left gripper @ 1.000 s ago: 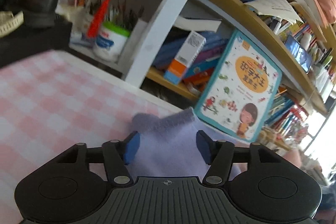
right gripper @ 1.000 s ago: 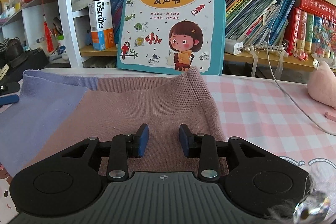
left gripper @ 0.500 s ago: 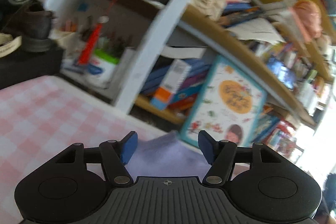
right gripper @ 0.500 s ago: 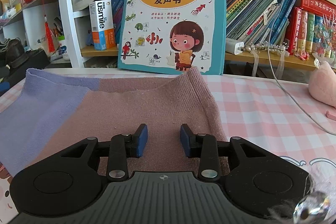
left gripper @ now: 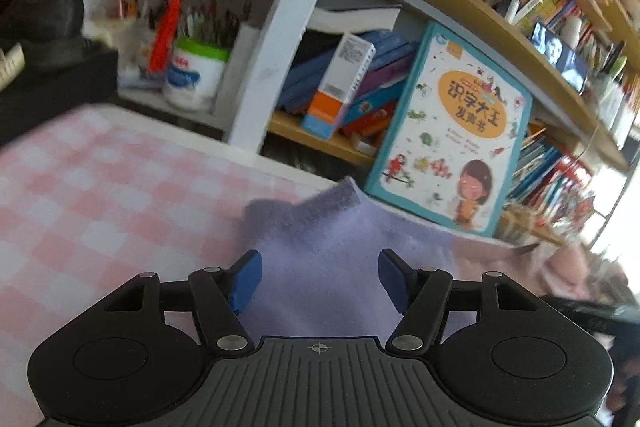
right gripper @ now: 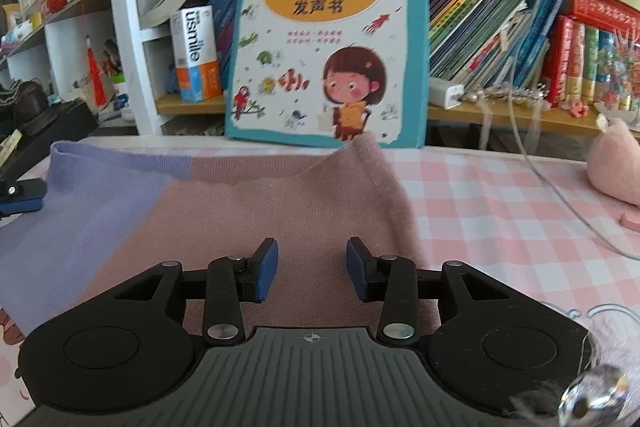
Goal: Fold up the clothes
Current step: 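Open both tools and lay the folded hem onto the sweatshirt, then press the folded sweatshirt flat with both open tools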
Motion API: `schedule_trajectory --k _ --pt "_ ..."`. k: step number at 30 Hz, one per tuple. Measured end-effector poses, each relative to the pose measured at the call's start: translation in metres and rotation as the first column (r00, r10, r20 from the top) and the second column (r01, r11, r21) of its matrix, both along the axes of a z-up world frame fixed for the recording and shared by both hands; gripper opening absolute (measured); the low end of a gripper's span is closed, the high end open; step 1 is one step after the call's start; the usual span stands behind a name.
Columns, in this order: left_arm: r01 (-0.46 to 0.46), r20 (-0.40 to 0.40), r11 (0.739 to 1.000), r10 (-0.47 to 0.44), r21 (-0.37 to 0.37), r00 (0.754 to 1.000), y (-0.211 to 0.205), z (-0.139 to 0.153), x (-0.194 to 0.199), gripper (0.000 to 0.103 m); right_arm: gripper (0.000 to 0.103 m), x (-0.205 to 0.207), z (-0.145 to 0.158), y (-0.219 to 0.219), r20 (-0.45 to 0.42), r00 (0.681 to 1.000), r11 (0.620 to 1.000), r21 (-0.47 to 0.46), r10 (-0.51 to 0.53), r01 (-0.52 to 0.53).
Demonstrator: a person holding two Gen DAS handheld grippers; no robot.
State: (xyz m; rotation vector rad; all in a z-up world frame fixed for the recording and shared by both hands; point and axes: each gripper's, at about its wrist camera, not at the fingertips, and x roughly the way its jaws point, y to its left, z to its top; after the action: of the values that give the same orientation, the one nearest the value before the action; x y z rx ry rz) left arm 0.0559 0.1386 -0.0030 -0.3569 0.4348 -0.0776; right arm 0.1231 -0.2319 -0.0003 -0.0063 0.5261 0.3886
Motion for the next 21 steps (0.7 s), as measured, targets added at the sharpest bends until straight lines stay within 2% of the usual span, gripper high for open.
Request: schedule_trajectory --k 4,9,14,16,18,21 --pt "-0.07 0.001 0.995 0.07 0.065 0.998 0.008 0.003 -0.005 0.069 0.037 0.002 0.004 -0.014 0.023 0.996 0.997 0.006 -0.082 0.082" --pt "-0.084 -0.024 0.996 0.085 0.041 0.996 0.019 0.0 -0.004 0.069 0.038 0.008 0.003 -0.028 0.011 0.989 0.989 0.009 -0.145 0.145" --pt "-0.047 -0.029 0.998 0.048 0.049 0.998 0.013 -0.002 0.0 0.065 0.037 0.011 -0.001 -0.035 -0.029 0.99 0.989 0.047 -0.139 0.14" --pt "-0.031 -0.001 0.998 0.031 0.062 1.0 0.01 0.0 -0.003 0.064 0.028 0.01 -0.001 -0.033 -0.026 0.991 0.99 0.049 -0.129 0.131" --pt "-0.01 0.025 0.997 0.008 0.08 1.0 0.006 0.003 -0.005 0.064 0.028 0.01 0.0 -0.032 -0.023 0.992 0.991 0.05 -0.126 0.127" --pt "0.002 -0.009 0.995 -0.002 0.096 1.0 0.003 0.001 0.001 0.062 0.026 0.012 -0.002 -0.032 -0.032 0.991 0.99 0.05 -0.13 0.132"
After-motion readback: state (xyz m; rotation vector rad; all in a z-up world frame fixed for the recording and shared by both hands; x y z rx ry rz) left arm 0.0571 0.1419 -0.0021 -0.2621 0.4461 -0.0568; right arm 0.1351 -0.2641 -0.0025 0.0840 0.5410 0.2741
